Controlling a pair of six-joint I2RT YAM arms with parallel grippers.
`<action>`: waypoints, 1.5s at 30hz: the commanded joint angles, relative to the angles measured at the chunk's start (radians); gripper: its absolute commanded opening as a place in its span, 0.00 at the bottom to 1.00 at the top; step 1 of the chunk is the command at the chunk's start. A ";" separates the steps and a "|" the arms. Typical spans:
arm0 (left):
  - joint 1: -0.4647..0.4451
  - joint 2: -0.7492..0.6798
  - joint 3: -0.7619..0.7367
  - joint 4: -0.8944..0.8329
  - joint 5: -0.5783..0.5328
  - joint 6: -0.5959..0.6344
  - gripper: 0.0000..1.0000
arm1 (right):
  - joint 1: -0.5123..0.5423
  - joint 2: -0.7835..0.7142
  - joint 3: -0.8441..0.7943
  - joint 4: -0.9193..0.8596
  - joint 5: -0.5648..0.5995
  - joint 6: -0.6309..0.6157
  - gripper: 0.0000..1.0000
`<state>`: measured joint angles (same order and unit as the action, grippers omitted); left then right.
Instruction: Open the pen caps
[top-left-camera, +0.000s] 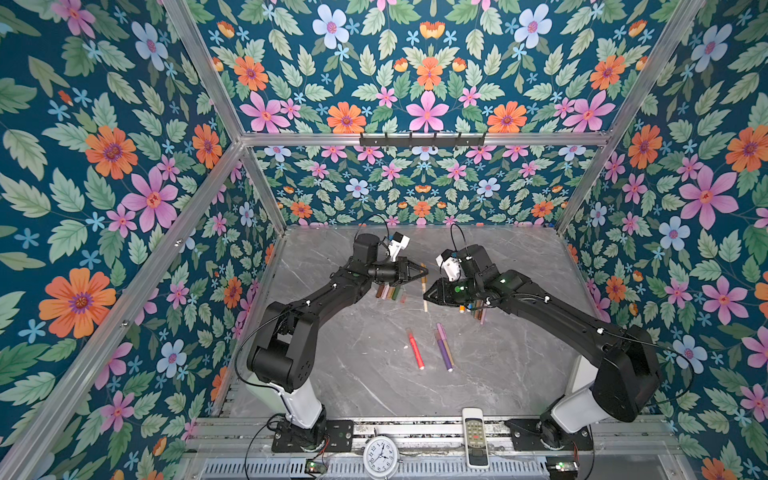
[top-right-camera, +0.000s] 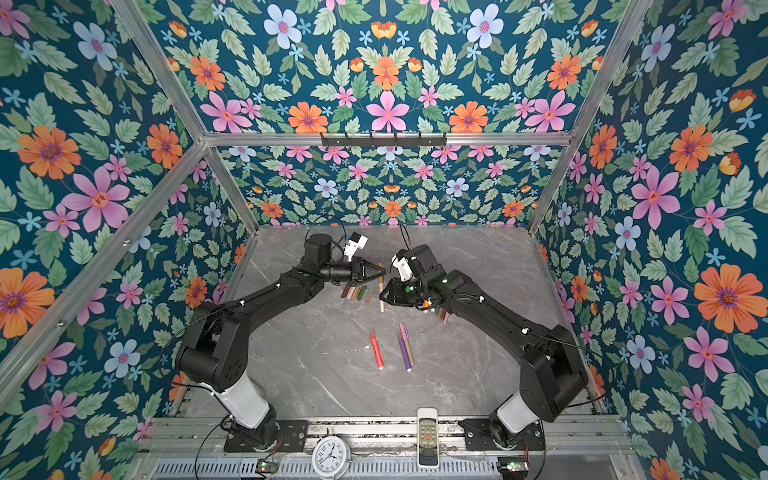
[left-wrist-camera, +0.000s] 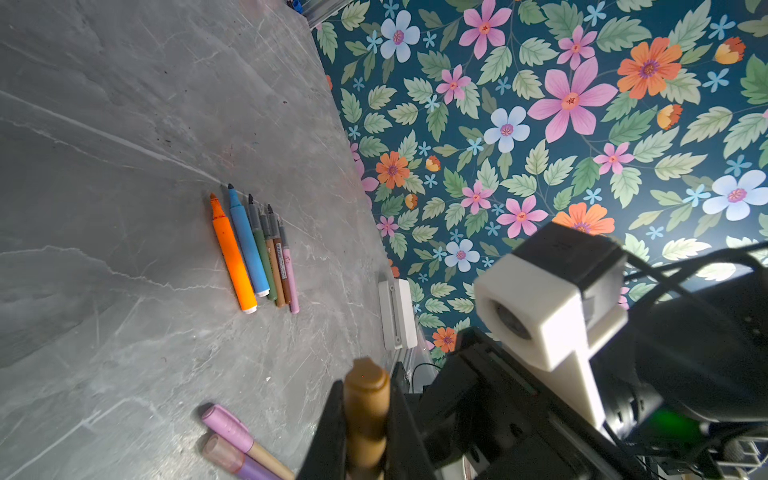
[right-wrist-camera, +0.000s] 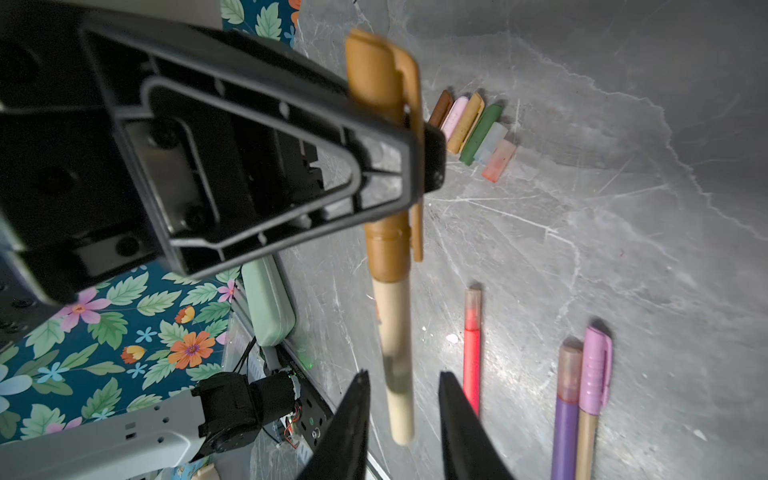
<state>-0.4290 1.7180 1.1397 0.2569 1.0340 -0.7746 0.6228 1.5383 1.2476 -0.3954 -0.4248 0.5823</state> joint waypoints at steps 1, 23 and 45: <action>-0.001 -0.009 -0.002 0.039 0.008 0.009 0.00 | 0.001 0.013 0.027 0.000 0.023 -0.016 0.30; 0.079 -0.029 0.001 0.002 -0.032 0.028 0.00 | 0.264 -0.149 -0.335 0.175 0.127 0.163 0.00; 0.100 -0.081 -0.026 -0.005 -0.124 0.074 0.00 | 0.166 -0.268 -0.369 0.119 0.087 0.126 0.27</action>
<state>-0.3264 1.6306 1.1057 0.2306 0.9127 -0.7261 0.7918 1.2438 0.8375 -0.2504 -0.2848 0.7822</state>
